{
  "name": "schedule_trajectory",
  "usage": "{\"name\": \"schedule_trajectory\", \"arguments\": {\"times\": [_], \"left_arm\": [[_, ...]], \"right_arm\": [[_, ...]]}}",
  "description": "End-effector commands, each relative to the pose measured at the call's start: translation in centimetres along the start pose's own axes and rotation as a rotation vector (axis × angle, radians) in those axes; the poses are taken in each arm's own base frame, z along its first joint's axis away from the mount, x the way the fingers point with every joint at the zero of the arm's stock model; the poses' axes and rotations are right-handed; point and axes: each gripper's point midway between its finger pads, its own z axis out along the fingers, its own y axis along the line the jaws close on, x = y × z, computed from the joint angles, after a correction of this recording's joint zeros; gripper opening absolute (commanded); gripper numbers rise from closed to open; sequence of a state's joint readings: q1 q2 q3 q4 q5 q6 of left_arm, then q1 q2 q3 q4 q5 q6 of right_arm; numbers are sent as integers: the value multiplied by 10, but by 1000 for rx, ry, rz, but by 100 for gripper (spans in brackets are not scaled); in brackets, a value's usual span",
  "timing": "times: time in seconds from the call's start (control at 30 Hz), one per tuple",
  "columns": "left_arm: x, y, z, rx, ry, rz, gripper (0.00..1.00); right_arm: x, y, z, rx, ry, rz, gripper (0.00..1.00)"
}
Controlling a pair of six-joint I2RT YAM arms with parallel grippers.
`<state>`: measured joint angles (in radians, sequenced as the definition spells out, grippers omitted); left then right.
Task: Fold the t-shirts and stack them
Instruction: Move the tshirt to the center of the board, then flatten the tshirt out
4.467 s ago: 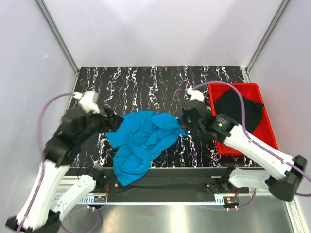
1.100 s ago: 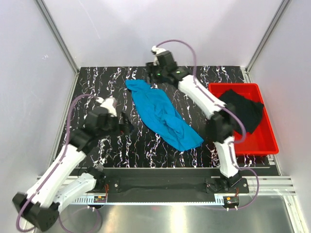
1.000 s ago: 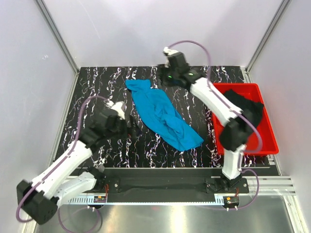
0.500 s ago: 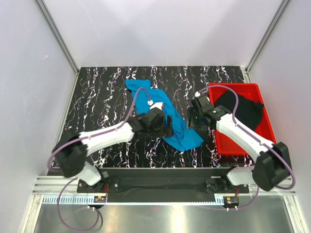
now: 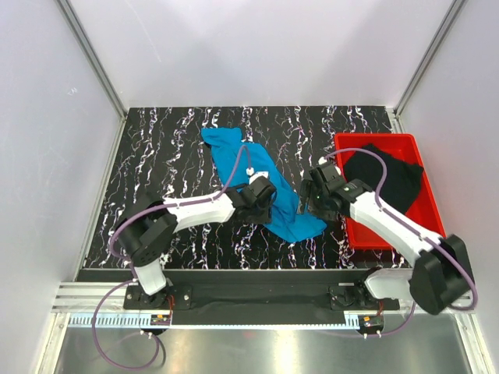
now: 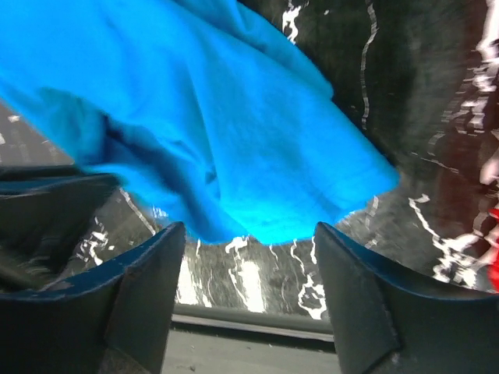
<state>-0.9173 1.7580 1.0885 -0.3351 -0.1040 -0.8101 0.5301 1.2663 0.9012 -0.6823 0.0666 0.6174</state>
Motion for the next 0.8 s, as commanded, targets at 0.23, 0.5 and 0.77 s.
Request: {"name": "schedule_trajectory", "arguments": {"times": [0.23, 0.5, 0.77], "left_arm": [[-36, 14, -37, 57, -135, 16, 0], [-41, 33, -61, 49, -196, 4, 0], [-57, 67, -100, -36, -289, -16, 0]], "right_arm": [[5, 17, 53, -13, 82, 50, 39], [3, 23, 75, -9, 116, 32, 20], [-31, 21, 31, 29, -13, 13, 0]]}}
